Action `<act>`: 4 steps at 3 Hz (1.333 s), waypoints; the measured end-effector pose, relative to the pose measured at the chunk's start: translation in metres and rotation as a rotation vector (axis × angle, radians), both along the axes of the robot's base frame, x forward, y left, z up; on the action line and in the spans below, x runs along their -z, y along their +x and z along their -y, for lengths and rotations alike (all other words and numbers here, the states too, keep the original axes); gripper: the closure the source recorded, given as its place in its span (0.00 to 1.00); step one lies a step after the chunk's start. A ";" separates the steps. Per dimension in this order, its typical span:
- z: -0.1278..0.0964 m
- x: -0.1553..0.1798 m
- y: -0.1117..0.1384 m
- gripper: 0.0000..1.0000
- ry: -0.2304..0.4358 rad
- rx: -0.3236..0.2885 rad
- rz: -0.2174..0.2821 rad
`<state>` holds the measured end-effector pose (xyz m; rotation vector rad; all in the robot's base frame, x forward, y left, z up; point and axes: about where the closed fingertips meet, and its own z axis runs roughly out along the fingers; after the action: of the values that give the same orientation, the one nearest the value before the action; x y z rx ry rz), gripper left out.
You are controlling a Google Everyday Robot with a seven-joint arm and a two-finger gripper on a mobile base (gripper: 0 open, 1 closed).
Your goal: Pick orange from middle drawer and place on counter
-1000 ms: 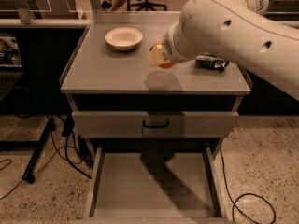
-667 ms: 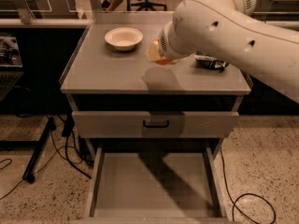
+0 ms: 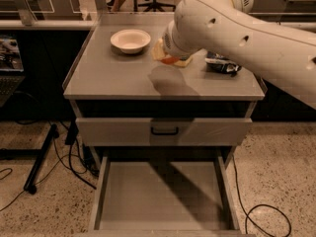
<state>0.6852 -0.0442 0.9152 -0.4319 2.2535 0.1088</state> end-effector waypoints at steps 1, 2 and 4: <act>0.003 0.010 0.009 1.00 0.040 -0.010 -0.011; -0.003 0.019 0.019 1.00 0.081 -0.062 -0.035; -0.005 0.018 0.019 0.58 0.072 -0.079 -0.031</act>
Offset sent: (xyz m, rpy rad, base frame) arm 0.0311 0.0108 -0.0291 0.1193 0.0609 0.1618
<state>0.7038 -0.0390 0.8967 -0.4840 2.2556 0.2384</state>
